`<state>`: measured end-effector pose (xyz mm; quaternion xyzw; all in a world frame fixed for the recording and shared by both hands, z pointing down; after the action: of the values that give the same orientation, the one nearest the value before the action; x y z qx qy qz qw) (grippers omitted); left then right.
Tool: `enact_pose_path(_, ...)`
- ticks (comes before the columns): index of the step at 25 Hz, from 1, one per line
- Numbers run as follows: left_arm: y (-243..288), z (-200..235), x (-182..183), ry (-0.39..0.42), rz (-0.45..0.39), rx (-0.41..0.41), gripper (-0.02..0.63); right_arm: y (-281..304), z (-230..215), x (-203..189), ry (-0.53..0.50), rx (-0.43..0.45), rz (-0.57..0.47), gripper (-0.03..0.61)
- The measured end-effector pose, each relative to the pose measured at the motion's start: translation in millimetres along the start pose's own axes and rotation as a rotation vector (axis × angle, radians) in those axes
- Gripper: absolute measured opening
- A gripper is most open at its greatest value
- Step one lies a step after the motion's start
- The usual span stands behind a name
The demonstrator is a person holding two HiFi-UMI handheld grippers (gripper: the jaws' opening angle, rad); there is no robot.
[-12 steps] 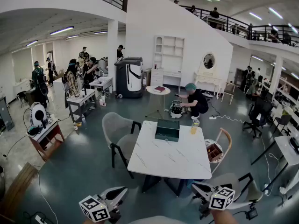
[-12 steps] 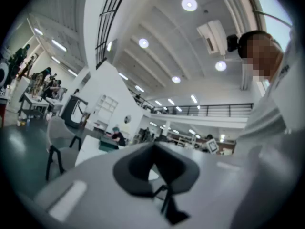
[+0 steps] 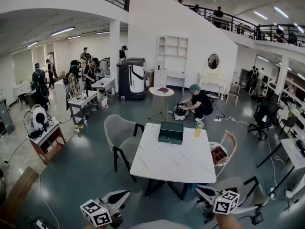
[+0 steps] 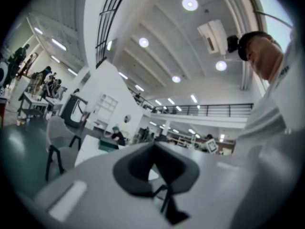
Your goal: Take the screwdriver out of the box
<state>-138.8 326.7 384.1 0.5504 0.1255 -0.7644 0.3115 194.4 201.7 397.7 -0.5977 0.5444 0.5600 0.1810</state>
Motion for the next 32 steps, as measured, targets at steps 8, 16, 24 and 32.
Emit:
enact_pose_path(8, 17.5, -2.8, 2.0, 0.006, 0.018, -0.006, -0.002, -2.4, -15.2, -2.2, 0.051, 0.020, -0.011, 0.008)
enact_pose_path(16, 58.0, -27.7, 5.9, 0.027, 0.030, -0.021, -0.002, -33.7, -40.3, -4.2, 0.033, 0.030, -0.027, 0.008)
enact_pose_path(24, 114.0, -68.4, 2.5, 0.022, 0.026, -0.021, -0.002, -85.9, -85.1, -16.1, 0.016, 0.032, -0.023, 0.008)
enact_pose_path(32, 164.8, -107.3, -4.3, 0.025, 0.036, -0.022, -0.002, -128.2, -122.0, -25.8, 0.014, 0.045, -0.025, 0.008)
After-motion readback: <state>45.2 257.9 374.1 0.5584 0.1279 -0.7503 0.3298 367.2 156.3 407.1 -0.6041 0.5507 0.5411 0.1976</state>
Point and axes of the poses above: the fingertips, and each gripper's own axes: y forward along the fingers, z to its left, x out of its top, the point moved 5 cm from there along -y, backward along the fingers, and after that the axes turned 14 degrees about z, right-handed, at the moved point
